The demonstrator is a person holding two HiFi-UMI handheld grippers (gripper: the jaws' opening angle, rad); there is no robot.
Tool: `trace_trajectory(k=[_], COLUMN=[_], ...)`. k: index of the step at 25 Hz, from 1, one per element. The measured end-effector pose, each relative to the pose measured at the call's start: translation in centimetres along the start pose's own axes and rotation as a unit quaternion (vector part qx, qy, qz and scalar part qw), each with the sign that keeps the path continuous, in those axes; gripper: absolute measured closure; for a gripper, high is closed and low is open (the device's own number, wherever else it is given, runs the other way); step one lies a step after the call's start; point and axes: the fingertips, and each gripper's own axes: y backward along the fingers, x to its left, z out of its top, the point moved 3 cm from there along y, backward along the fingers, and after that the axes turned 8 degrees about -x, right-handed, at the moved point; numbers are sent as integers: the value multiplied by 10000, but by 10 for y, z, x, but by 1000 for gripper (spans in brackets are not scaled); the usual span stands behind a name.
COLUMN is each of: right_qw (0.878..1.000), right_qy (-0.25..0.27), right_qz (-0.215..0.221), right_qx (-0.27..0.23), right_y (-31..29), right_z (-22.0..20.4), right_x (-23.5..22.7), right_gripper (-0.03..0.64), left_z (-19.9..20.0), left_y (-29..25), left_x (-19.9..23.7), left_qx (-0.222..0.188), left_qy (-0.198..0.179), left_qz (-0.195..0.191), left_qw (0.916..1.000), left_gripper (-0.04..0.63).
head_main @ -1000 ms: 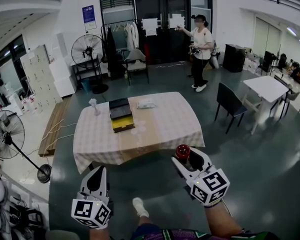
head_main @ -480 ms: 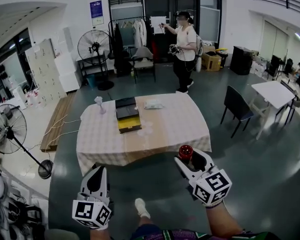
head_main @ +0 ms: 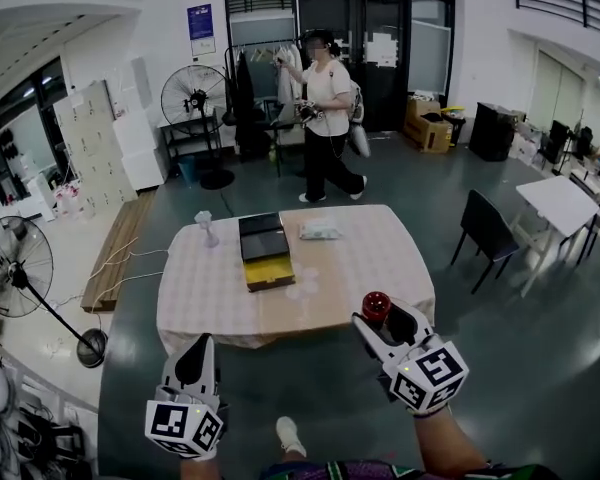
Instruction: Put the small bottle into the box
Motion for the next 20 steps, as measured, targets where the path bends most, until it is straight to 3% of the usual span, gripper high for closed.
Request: trace_trajectory(k=[20], right_qw=[9992], right_qy=[-47], right_qz=[360], right_qx=[154], right_y=[-245], right_z=[-16], right_x=[-37], right_gripper=[388], left_z=[-15], left_y=[-171], left_x=[179], left_qx=[89], left_qy=[67], left_qz=[176], left_qw=[9998], left_gripper=[572])
